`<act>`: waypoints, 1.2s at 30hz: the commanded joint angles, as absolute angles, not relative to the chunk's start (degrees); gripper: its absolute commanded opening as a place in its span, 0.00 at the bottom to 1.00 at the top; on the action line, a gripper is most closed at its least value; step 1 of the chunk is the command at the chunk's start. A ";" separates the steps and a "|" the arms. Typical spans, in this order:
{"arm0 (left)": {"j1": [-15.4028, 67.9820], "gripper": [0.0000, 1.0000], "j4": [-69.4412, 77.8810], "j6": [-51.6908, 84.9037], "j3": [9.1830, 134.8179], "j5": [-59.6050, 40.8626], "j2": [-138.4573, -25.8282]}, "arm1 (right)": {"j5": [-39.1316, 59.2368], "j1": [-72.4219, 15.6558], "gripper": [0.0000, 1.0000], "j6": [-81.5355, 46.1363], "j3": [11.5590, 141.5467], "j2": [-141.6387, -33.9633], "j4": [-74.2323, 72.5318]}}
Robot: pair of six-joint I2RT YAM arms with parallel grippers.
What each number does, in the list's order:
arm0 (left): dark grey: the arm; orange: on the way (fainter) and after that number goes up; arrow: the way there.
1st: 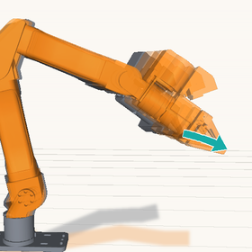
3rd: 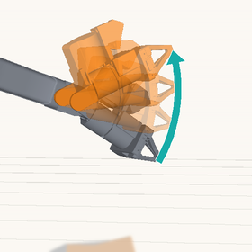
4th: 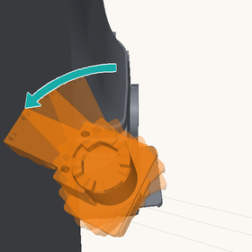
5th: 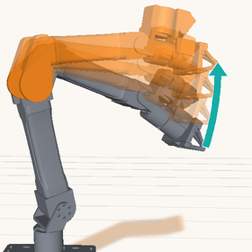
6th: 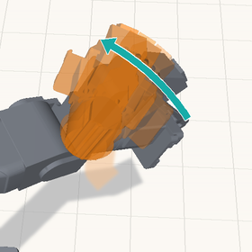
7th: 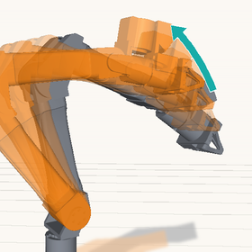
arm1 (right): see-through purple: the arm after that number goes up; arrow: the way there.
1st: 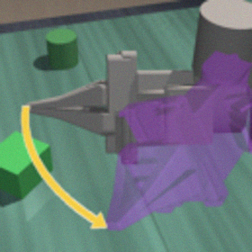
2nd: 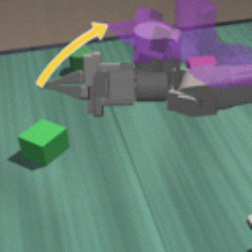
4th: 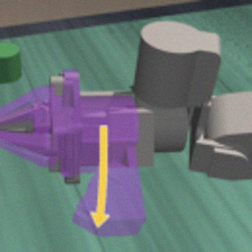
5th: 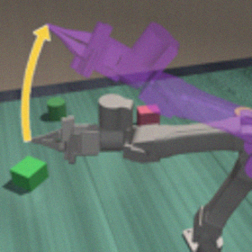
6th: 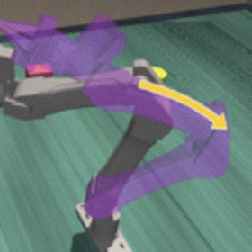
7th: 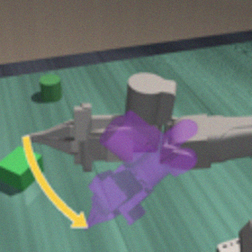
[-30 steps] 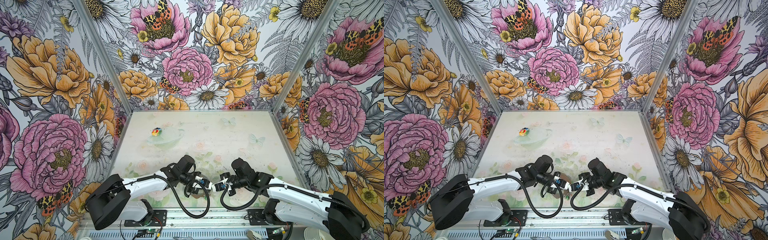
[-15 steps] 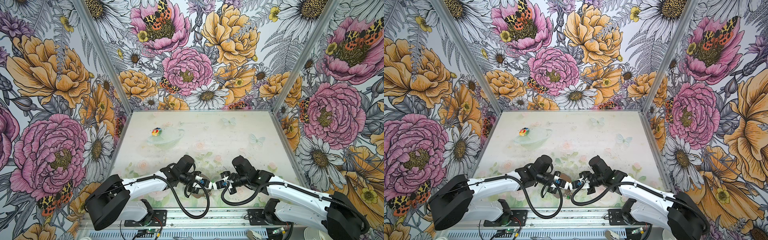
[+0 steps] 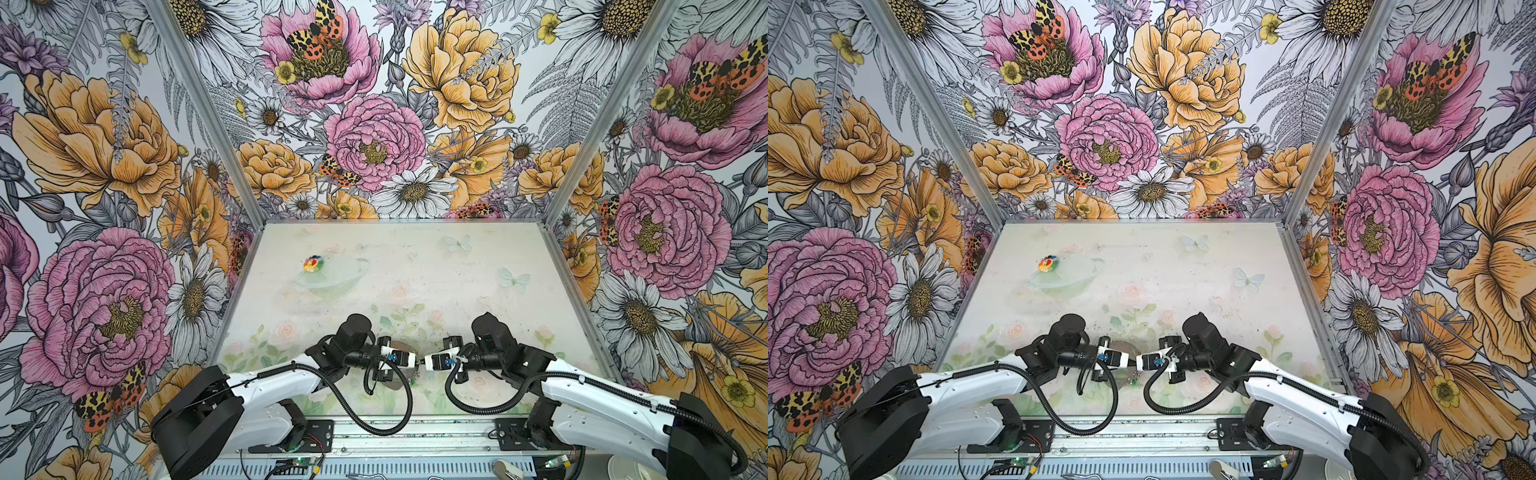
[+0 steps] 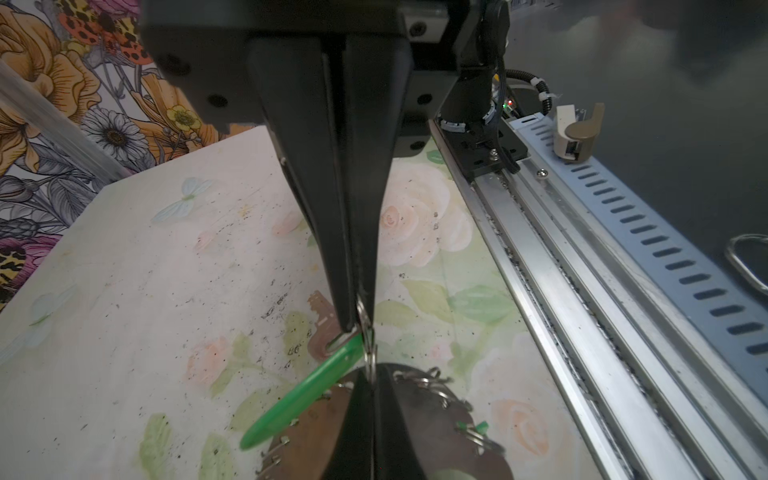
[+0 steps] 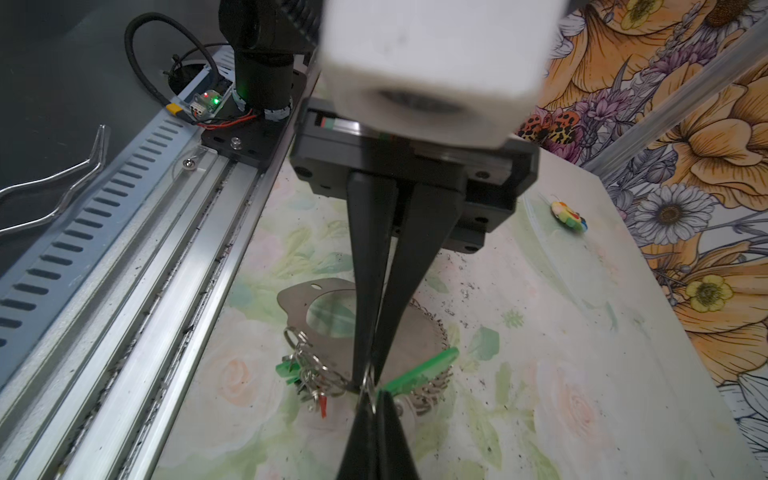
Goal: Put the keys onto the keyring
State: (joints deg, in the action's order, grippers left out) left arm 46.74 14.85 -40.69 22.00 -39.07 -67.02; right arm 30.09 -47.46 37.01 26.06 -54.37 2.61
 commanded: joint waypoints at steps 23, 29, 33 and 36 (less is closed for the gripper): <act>47.27 0.00 13.75 -40.69 21.36 -46.14 -66.58 | 25.21 -47.19 0.00 35.85 28.32 -55.85 -2.12; 47.63 0.00 13.71 -40.33 22.10 -47.86 -67.43 | 28.12 -47.17 0.00 36.86 29.25 -57.38 -1.52; 48.23 0.00 13.68 -40.27 22.41 -47.47 -68.09 | 28.71 -47.15 0.00 36.83 29.41 -57.44 -2.02; 48.42 0.00 13.71 -40.47 22.41 -46.15 -67.94 | 29.43 -47.19 0.00 36.69 29.36 -57.21 -2.03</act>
State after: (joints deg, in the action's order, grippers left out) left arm 46.44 14.31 -39.13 21.04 -40.95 -67.85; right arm 30.63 -47.72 36.51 25.98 -57.32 2.72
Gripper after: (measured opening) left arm 0.050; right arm 0.046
